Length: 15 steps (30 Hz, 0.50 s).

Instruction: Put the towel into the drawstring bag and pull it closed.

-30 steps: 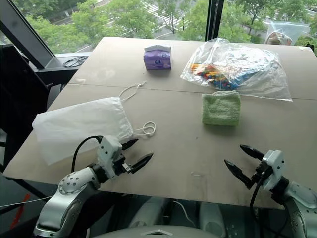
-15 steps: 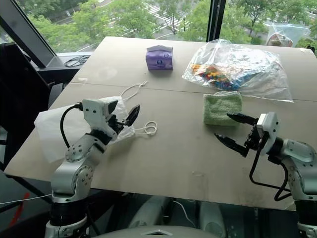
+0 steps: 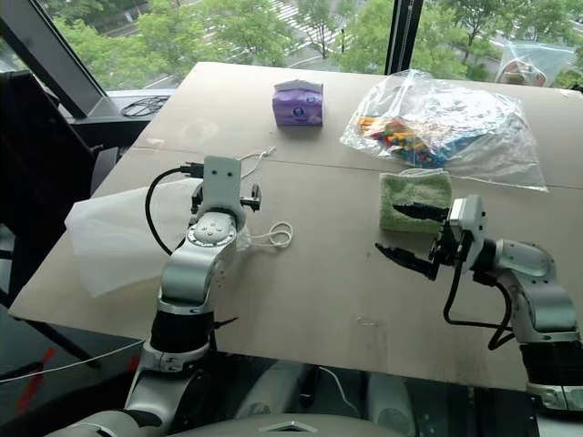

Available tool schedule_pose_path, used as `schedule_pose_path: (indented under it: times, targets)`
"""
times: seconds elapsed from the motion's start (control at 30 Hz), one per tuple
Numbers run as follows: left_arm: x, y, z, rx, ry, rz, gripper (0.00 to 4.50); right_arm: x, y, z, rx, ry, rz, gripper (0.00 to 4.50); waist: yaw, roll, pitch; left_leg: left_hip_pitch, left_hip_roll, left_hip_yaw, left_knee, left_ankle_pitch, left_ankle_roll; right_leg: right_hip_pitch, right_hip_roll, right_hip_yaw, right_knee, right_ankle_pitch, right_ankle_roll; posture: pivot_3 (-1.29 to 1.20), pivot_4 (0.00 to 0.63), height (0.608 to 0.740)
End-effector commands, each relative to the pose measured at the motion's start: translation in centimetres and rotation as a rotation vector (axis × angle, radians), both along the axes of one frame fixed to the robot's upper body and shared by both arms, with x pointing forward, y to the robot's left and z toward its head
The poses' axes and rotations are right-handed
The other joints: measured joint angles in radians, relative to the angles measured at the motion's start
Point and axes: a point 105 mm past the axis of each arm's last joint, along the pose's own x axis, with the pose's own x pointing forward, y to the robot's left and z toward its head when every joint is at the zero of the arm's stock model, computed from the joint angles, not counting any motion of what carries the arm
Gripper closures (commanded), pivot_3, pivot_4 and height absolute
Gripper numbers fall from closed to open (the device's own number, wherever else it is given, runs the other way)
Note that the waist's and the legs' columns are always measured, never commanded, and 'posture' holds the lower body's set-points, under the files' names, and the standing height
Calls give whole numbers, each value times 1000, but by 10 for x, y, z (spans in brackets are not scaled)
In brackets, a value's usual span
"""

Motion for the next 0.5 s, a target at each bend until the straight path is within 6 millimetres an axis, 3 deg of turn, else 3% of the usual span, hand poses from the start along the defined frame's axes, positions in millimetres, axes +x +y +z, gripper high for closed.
schedule_pose_path:
  times: [0.03, 0.23, 0.5]
  targets:
    - [-14, 8, -1, 26, 48, 65, 43, -4, 4, 15, 16, -54, 20, 0, -2, 0, 0, 0, 0, 0, 0, -1, 2, 0, 0, 0, 0, 0, 0, 0, 150, 739]
    - [-18, 23, -14, 117, 151, 178, 43, -7, 7, 19, 40, -67, 11, 0, 1, 0, 0, 0, 0, -1, 0, -3, -1, 0, 0, 0, 1, 0, 0, 0, 150, 739]
    - [-21, 31, -14, 182, 196, 251, 43, -10, 7, 18, 54, -61, 18, 0, 1, 0, 0, 0, 0, 0, 1, -2, -5, 0, 0, 0, 0, 0, 0, 0, 150, 739]
